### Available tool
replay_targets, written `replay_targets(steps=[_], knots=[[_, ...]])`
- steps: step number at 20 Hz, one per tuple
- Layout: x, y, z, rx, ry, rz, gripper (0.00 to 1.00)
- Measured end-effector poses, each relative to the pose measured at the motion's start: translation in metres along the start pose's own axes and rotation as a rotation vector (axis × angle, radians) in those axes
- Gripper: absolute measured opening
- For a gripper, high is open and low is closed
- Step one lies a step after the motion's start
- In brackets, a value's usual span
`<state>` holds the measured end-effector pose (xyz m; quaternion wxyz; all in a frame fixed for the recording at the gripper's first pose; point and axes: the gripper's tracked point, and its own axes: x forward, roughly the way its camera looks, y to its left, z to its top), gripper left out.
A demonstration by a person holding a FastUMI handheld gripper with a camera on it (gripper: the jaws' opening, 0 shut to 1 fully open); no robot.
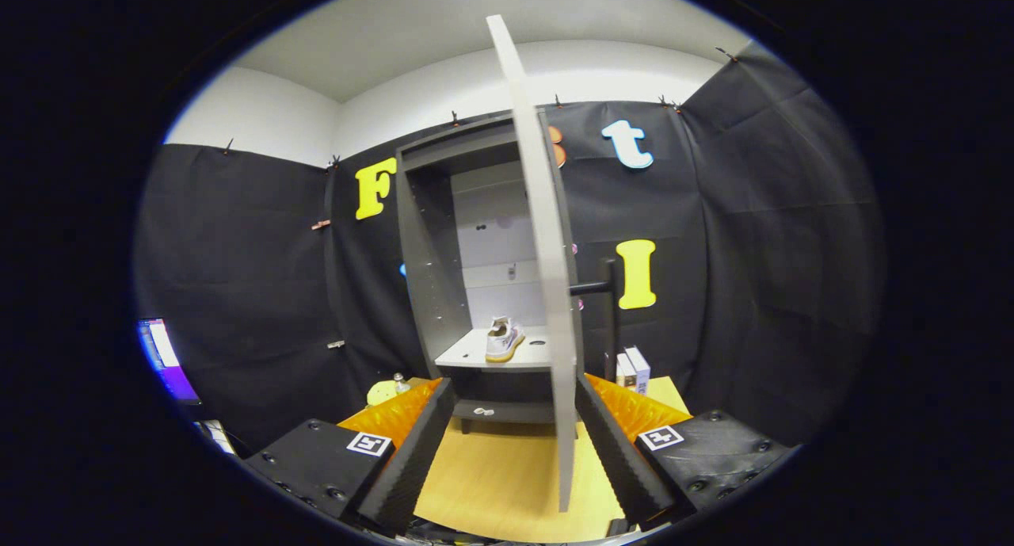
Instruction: Open the shoe cabinet door, grab the shoes and put them into the shoe cabinet, then close the shoe cabinet door.
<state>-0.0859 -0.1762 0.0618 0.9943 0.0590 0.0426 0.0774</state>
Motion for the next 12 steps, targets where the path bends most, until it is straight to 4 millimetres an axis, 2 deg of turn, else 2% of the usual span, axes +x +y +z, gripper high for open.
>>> replay_targets(steps=[2, 4, 8, 10, 12], knots=[[0.000, -0.026, 0.008, 0.002, -0.017, -0.048, 0.97], [0.004, -0.043, 0.012, 0.004, -0.029, -0.090, 0.97], [0.024, -0.085, 0.019, -0.033, -0.060, -0.191, 0.97], [0.038, -0.100, 0.017, -0.021, -0.046, -0.221, 0.97], [0.049, -0.110, 0.023, -0.023, -0.056, -0.247, 0.97]])
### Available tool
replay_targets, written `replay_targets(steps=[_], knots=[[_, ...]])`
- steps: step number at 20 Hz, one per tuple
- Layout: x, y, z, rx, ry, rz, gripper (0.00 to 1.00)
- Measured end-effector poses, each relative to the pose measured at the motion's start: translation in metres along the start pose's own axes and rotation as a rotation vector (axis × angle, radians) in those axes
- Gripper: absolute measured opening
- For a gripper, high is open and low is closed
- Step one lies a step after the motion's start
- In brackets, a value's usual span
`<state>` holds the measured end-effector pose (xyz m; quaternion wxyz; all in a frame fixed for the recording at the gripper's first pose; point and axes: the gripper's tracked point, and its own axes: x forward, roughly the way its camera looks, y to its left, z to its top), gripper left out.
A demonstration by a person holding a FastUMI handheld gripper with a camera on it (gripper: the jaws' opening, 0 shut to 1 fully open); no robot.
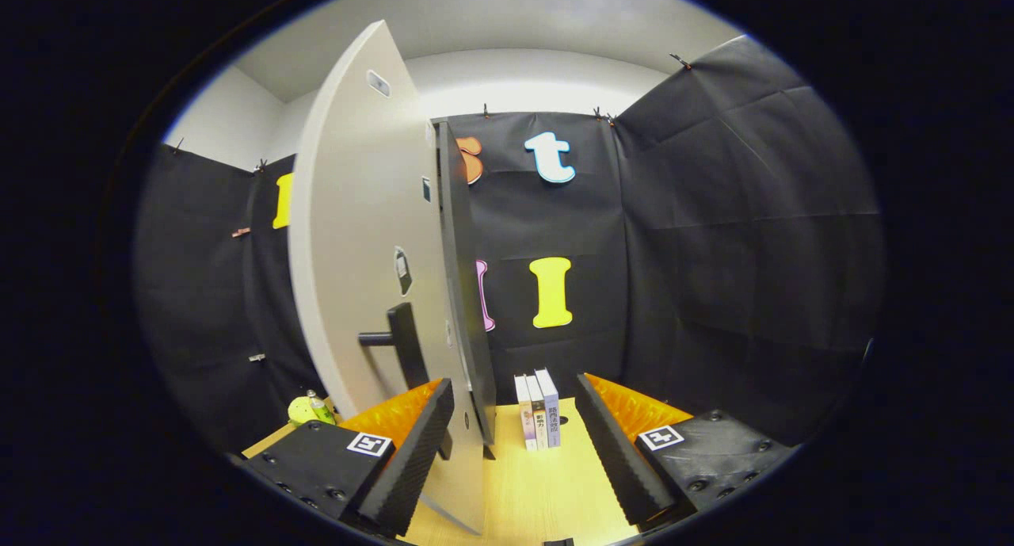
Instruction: Open the shoe cabinet door, grab the shoes and put them into the shoe cabinet, then close the shoe cabinet door.
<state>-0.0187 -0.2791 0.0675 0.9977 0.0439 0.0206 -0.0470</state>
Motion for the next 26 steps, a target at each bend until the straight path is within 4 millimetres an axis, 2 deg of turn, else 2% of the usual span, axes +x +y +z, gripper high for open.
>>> replay_targets(steps=[2, 7, 12, 14, 18, 22, 26], knots=[[0.015, -0.004, 0.002, -0.019, -0.010, -0.022, 0.97], [0.038, -0.016, 0.000, -0.060, -0.016, -0.066, 0.97], [0.042, 0.001, -0.003, -0.053, 0.014, -0.009, 0.97], [0.038, 0.019, -0.003, -0.075, 0.013, 0.011, 0.97], [0.036, 0.073, -0.012, -0.060, 0.031, 0.085, 0.97], [0.044, 0.117, -0.022, -0.044, 0.039, 0.116, 0.96], [0.064, 0.161, -0.029, -0.009, 0.061, 0.135, 0.97]])
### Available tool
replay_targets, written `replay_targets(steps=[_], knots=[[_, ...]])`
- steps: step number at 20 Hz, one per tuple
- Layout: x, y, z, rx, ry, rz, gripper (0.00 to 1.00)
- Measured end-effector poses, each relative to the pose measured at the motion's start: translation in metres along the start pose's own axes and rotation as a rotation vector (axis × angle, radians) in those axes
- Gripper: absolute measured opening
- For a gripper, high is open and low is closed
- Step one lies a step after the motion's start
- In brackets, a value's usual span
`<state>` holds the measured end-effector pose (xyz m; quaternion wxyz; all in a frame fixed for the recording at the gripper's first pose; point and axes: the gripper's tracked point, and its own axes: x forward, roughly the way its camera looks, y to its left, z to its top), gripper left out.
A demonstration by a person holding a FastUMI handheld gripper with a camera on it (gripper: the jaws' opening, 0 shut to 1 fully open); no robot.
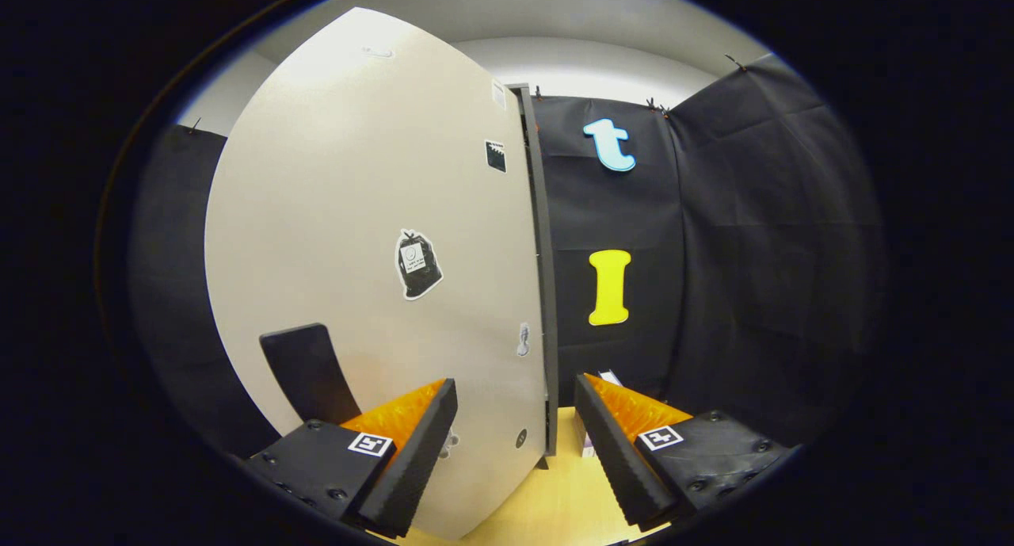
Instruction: Open the shoe cabinet door, grab the shoes and put them into the shoe cabinet, then close the shoe cabinet door.
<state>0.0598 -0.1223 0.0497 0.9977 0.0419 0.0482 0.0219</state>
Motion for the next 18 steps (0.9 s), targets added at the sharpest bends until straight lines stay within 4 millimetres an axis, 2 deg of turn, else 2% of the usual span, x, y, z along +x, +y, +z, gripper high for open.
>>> replay_targets(steps=[7, 12, 18], knots=[[0.054, 0.082, -0.003, 0.009, 0.001, 0.011, 0.97], [0.088, 0.147, -0.005, 0.001, -0.002, 0.008, 0.98], [0.083, 0.154, 0.001, -0.061, -0.063, -0.090, 0.96]])
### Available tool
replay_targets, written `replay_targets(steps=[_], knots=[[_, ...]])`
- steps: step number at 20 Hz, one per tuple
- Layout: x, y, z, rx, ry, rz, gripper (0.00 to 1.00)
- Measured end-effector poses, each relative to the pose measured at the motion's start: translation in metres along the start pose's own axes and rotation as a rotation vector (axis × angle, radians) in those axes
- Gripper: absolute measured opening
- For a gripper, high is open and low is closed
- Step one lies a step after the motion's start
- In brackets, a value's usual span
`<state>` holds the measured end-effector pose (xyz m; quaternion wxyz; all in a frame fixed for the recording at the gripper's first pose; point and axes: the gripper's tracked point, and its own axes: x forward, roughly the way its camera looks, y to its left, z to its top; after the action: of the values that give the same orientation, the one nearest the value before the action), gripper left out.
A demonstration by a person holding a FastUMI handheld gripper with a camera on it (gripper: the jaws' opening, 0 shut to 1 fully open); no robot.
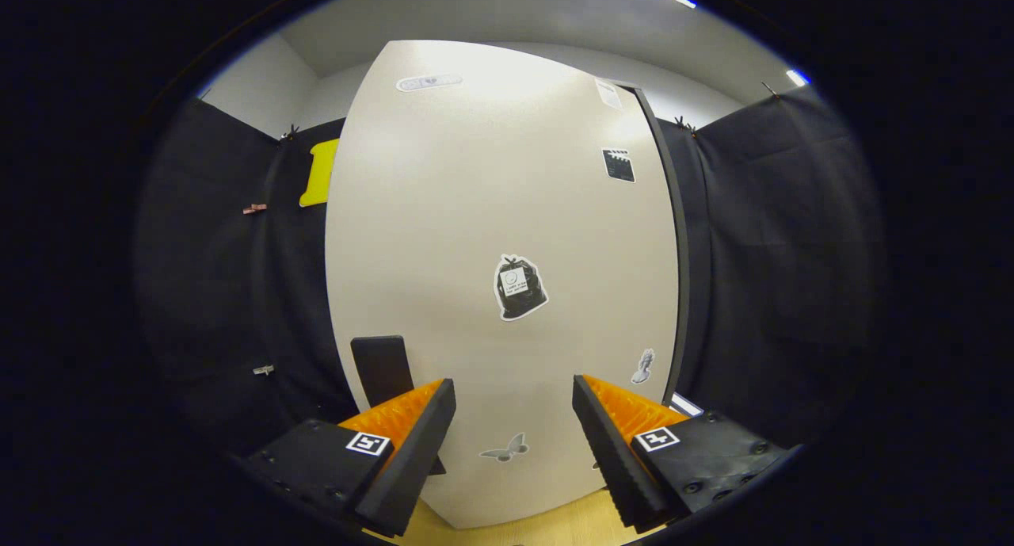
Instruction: Open the shoe cabinet door, grab the shoes and put them into the shoe cabinet, then close the shoe cabinet door.
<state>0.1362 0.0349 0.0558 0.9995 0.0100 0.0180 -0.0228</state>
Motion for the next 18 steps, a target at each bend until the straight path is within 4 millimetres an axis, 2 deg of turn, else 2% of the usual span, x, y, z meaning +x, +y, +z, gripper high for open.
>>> replay_targets(steps=[2, 5, 9, 18], knots=[[-0.006, 0.010, -0.001, 0.030, 0.029, 0.010, 0.97], [-0.019, 0.005, -0.007, 0.032, 0.044, 0.006, 0.97], [-0.027, 0.003, -0.019, 0.020, 0.091, 0.017, 0.97], [-0.042, -0.008, -0.012, 0.031, 0.093, 0.070, 0.97]])
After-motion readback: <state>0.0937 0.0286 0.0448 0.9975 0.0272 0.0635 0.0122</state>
